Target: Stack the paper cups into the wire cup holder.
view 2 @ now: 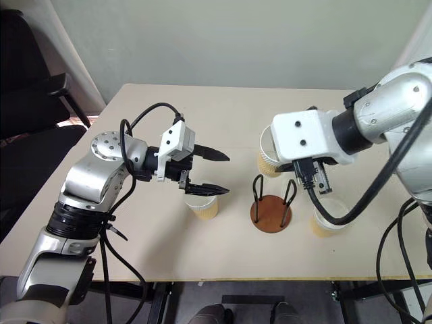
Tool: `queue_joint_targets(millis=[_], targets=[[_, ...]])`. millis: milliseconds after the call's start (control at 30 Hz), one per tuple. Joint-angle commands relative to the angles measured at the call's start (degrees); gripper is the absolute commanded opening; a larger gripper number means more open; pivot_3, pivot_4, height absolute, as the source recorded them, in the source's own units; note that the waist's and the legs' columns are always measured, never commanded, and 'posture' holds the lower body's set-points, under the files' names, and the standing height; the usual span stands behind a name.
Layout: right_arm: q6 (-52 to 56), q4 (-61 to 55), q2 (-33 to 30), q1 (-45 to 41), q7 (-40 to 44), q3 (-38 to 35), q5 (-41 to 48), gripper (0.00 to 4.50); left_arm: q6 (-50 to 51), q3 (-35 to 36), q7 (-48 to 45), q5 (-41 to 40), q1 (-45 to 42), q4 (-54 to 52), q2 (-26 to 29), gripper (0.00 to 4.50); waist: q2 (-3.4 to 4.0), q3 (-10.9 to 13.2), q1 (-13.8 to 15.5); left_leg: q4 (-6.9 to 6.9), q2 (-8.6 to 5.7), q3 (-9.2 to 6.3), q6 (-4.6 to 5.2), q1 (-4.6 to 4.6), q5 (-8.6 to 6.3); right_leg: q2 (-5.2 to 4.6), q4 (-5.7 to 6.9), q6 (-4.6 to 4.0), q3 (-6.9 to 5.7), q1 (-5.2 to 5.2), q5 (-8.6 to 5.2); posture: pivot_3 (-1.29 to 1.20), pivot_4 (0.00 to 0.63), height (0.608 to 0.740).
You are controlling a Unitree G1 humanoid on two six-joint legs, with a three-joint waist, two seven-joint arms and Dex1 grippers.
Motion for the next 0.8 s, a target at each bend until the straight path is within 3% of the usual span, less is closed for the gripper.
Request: queue_joint_targets(millis=[33,400,500,667,800], targets=[[-2.9,0.2,-1.1,0.7,0.4,0.4,-1.4,0.03,0.0,0.9,0.6,-0.4,-0.3,-2.0,0.7,4.35,0.00,0.0,0.0,0.00,0.00,0.00,0.00,0.00,0.00,0.00,0.00,0.01,0.00,0.00,0.01,0.00,0.150,0.740],[-9.4,0.5,1.0,6.1,1.1,5.2,-4.6,0.03,-0.4,1.1,0.8,-0.3,-0.1,-1.9,1.9,4.35,0.00,0.0,-0.1,-0.04,0.00,0.00,0.00,-0.04,0.00,0.00,-0.06,0.02,-0.01,-0.03,0.02,0.00,0.150,0.740],[-9.7,2.5,3.4,5.7,-0.4,6.0,-6.4,0.61,-0.8,0.9,0.6,-0.2,-0.1,-1.9,2.2,4.35,0.00,0.0,-0.2,-0.02,0.01,0.00,0.00,-0.02,0.00,0.00,-0.02,0.02,-0.01,-0.03,0.03,0.00,0.150,0.740],[-4.9,3.4,6.2,4.8,-4.6,2.1,-5.8,2.30,-0.2,1.7,-3.9,-0.7,2.2,-3.4,8.3,4.35,0.00,0.0,-0.4,-0.04,0.01,0.02,0.01,-0.03,0.02,0.01,-0.03,0.01,-0.01,-0.06,0.05,0.00,0.150,0.740],[3.1,2.0,4.5,6.4,-6.2,-5.3,-0.5,2.30,-1.6,3.0,-10.8,-1.8,4.0,-3.4,16.1,4.35,0.00,0.0,-0.4,-0.11,0.02,0.01,0.01,-0.11,0.01,0.03,-0.08,-0.03,-0.01,-0.16,0.02,0.00,0.150,0.740]])
